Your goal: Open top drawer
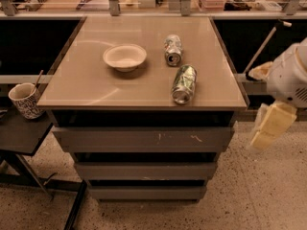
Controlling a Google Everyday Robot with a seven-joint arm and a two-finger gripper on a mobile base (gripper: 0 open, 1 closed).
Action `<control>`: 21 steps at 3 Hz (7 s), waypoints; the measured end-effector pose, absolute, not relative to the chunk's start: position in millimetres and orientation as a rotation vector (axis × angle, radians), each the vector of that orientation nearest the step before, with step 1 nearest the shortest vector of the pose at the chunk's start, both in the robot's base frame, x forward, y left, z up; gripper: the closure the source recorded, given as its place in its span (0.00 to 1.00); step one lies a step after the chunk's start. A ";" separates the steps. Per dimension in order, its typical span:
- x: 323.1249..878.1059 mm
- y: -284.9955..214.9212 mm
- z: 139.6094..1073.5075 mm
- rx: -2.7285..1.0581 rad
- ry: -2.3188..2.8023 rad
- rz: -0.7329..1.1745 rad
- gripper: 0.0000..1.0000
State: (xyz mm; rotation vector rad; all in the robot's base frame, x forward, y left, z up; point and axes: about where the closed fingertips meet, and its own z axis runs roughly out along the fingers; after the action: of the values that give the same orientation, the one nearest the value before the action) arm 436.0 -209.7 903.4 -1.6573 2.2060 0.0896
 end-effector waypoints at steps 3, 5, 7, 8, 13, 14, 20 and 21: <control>465.9 -190.0 777.6 -1.517 2.155 0.285 0.00; 407.4 -178.5 776.5 -1.494 2.266 0.257 0.00; 410.2 -177.1 695.9 -1.450 2.405 0.184 0.00; 439.4 -182.2 666.1 -1.353 2.408 0.033 0.00; 480.0 -119.4 693.5 -1.160 2.127 0.326 0.00; 491.3 -130.8 665.8 -1.186 2.147 0.122 0.00; 551.4 -138.8 699.0 -1.161 1.957 -0.153 0.00; 551.6 -139.0 696.3 -1.161 1.957 -0.152 0.00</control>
Offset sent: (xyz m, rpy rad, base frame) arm 0.0346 0.0156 -0.1640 0.2566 0.0320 -0.0738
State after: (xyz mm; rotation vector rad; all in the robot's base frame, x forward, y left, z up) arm 551.6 -139.0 696.3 -1.1615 1.9568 -0.1524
